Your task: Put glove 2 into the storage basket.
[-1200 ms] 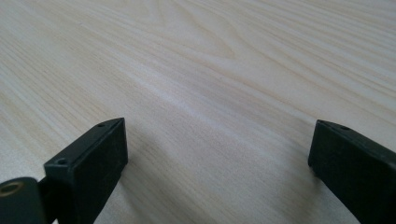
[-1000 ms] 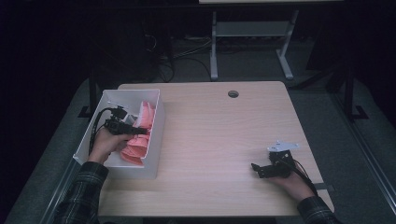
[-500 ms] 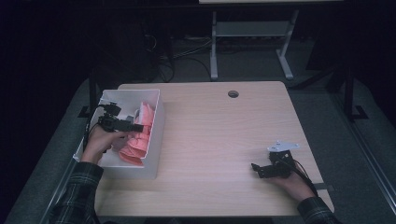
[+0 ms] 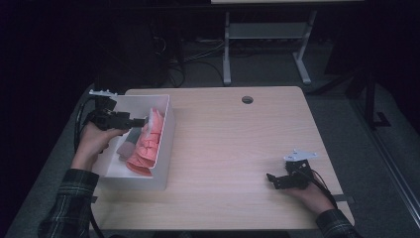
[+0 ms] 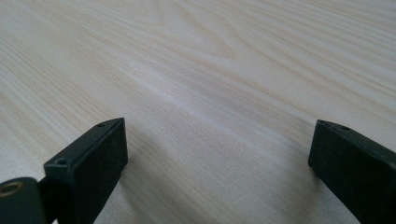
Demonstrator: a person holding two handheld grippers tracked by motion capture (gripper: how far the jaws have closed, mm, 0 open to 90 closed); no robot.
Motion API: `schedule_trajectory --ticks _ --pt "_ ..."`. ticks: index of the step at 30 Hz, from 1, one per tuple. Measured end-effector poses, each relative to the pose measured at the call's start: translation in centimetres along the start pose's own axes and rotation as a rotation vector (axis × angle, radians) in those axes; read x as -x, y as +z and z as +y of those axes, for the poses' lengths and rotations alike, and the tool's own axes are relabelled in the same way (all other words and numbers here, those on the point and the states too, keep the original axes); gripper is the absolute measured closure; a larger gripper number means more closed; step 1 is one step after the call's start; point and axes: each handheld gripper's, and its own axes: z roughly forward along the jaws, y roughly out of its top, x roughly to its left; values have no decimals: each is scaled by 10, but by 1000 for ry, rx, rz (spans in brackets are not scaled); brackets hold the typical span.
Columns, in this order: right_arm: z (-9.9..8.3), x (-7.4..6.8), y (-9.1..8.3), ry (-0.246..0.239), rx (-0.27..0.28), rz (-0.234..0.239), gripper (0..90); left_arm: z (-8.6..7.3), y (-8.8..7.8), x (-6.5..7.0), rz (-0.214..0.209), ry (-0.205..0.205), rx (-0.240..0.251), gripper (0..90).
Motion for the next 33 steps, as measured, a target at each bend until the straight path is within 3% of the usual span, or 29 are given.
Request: schedule_trajectory --ticks 6,18,20,22,33 --pt "0 0 0 -1 0 0 41 16 -4 31 -44 70 41 135" --pt "0 0 0 -1 1 0 40 37 16 114 -154 210 94 136" --pt "0 0 0 0 0 0 40 37 18 119 -159 222 95 136" --pt "0 0 0 -1 1 0 40 38 29 140 -187 249 93 136" --pt "0 0 0 -1 0 0 40 12 86 188 -221 324 36 136"
